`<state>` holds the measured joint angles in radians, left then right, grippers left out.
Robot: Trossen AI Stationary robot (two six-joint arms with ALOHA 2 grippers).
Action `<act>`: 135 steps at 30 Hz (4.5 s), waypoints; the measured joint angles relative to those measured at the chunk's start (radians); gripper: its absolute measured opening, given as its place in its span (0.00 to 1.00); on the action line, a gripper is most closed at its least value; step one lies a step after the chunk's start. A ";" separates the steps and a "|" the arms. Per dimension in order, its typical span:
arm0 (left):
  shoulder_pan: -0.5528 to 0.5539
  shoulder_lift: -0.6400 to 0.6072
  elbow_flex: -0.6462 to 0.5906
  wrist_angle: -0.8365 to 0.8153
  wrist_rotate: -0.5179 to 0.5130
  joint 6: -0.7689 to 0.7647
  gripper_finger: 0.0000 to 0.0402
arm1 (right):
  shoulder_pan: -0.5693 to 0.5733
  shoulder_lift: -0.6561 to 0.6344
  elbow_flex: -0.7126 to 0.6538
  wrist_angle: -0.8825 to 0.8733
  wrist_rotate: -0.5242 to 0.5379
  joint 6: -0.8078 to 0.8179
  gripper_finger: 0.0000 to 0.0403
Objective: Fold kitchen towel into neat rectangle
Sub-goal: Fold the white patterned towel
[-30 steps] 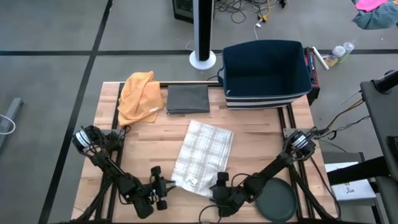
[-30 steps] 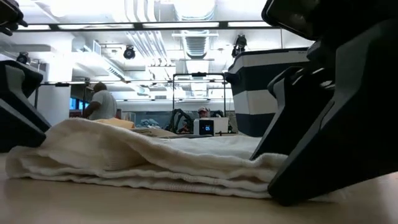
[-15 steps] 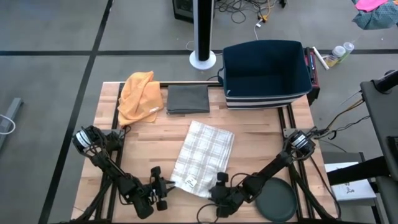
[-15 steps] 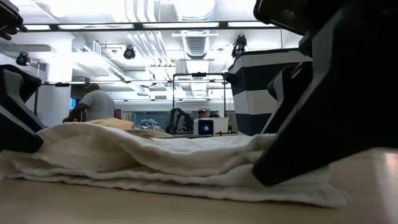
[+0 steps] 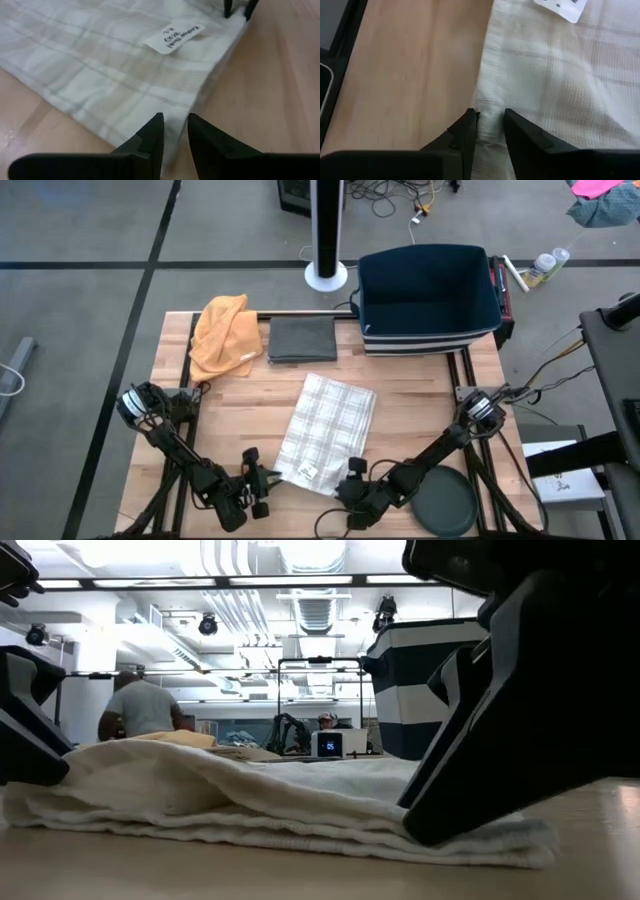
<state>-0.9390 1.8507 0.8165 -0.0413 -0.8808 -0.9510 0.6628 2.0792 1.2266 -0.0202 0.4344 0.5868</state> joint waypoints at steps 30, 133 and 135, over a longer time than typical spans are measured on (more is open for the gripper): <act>-0.018 -0.051 0.040 0.006 0.112 -0.087 0.19 | -0.054 -0.061 0.177 -0.213 0.045 -0.144 0.02; -0.035 0.116 0.072 -0.325 -0.095 -0.610 0.27 | -0.169 -0.171 0.403 -0.574 0.111 -0.325 0.03; -0.031 0.123 0.071 -0.327 -0.098 -0.622 0.21 | -0.166 -0.182 0.403 -0.573 0.093 -0.324 0.03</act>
<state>-0.9704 1.9740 0.8875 -0.3681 -0.9789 -1.5733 0.4965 1.8972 1.6299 -0.5927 0.5271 0.2626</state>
